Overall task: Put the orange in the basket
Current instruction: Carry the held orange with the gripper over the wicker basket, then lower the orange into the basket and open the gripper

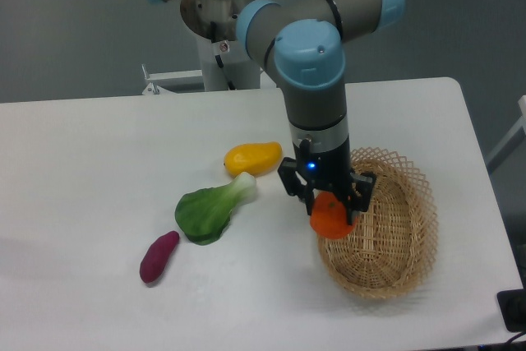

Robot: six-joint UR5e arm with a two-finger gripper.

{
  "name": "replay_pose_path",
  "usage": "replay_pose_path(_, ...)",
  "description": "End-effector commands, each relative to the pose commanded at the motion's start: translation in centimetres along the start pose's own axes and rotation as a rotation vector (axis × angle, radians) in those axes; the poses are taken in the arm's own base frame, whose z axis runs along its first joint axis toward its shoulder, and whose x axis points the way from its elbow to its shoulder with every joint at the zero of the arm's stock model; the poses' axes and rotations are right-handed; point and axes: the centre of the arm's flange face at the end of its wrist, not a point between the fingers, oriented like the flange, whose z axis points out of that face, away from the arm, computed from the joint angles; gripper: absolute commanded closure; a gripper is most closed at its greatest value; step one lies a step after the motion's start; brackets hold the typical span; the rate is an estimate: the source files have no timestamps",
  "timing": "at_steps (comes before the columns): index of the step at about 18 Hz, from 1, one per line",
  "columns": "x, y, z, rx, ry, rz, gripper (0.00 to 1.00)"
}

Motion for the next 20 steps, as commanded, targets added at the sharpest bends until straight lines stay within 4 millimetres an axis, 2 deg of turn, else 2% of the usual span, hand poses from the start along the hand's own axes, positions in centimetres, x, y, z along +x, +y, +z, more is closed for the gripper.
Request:
replay_pose_path(3, -1.4, 2.5, 1.2, -0.02, 0.009, 0.039, 0.45)
replay_pose_path(4, -2.5, 3.7, 1.4, -0.026, 0.008, 0.05, 0.45)
replay_pose_path(6, -4.3, 5.8, 3.6, -0.05, 0.026, 0.046, 0.45)
replay_pose_path(11, -6.8, 7.1, 7.4, 0.007, 0.039, -0.049, 0.45)
replay_pose_path(15, -6.2, 7.8, 11.8, -0.021, 0.094, -0.212, 0.45)
replay_pose_path(20, -3.6, 8.2, 14.4, -0.043, 0.135, -0.27, 0.44)
